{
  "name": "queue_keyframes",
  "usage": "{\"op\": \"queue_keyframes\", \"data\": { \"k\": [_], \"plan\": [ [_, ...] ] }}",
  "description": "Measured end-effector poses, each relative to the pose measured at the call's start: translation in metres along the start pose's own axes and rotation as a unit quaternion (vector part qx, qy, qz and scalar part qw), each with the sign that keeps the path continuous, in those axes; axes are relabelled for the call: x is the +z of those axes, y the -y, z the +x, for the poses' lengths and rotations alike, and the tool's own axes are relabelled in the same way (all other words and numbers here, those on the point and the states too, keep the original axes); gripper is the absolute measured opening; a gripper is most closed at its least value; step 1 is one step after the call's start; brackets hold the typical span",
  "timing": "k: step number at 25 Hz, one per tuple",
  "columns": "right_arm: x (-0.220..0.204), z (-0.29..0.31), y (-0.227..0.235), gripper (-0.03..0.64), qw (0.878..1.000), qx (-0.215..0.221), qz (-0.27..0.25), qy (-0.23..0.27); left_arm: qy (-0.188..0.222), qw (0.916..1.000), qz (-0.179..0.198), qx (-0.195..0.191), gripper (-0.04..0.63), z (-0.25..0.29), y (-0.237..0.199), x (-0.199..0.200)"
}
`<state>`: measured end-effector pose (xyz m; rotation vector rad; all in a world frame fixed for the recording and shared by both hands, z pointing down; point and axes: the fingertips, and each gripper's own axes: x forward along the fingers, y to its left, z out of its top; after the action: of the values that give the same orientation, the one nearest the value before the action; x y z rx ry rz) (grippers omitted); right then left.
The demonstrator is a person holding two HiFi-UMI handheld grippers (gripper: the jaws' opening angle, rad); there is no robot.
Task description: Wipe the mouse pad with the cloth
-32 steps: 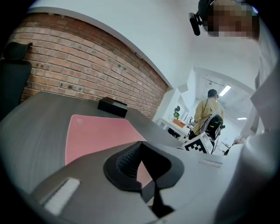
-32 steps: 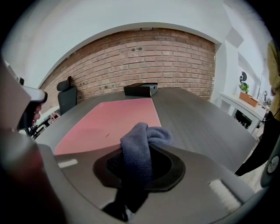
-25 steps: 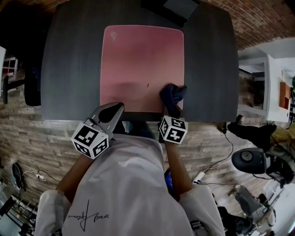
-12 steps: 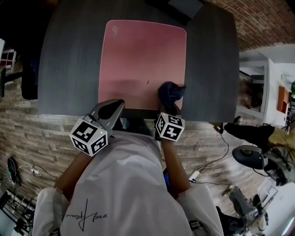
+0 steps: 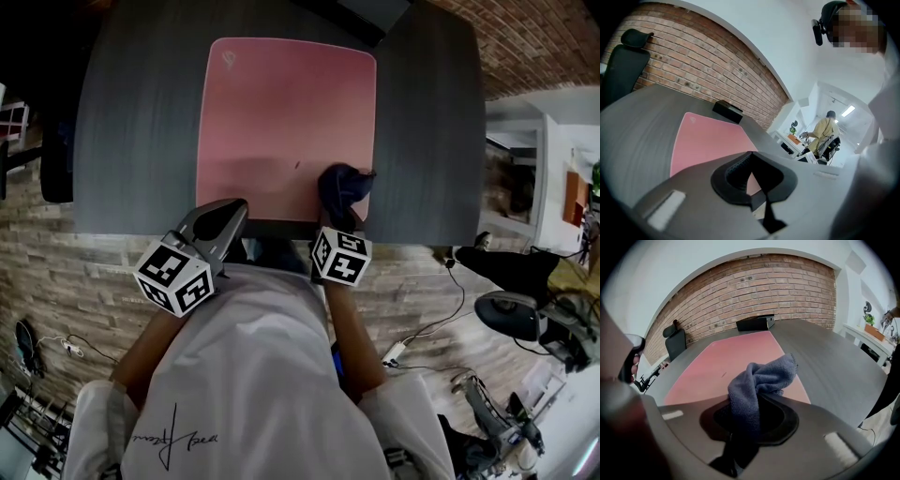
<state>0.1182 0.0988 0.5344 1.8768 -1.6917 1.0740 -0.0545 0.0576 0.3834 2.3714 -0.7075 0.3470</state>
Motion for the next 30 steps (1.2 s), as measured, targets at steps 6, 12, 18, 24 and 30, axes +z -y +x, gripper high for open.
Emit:
{"op": "queue_keyframes", "data": {
  "k": [6, 12, 18, 24, 30],
  "plan": [
    [-0.003, 0.001, -0.014, 0.08, 1.0, 0.016, -0.016, -0.001, 0.002, 0.9999, -0.01, 0.0, 0.014, 0.001, 0.0, 0.0],
    [-0.007, 0.003, -0.027, 0.084, 0.999, 0.032, -0.026, -0.005, 0.005, 0.9999, -0.01, 0.003, 0.014, 0.001, 0.001, 0.001],
    [-0.007, 0.006, -0.039, 0.084, 0.998, 0.051, -0.038, -0.01, 0.01, 0.9998, -0.014, 0.012, 0.014, -0.003, -0.002, 0.001],
    [-0.008, 0.011, -0.06, 0.091, 0.995, 0.082, -0.059, -0.014, 0.006, 0.9994, 0.011, 0.033, 0.014, -0.003, -0.005, 0.002],
    [-0.008, 0.015, -0.073, 0.091, 0.994, 0.098, -0.052, -0.017, 0.004, 0.9996, 0.006, 0.028, 0.014, 0.0, -0.003, 0.0]
  ]
}}
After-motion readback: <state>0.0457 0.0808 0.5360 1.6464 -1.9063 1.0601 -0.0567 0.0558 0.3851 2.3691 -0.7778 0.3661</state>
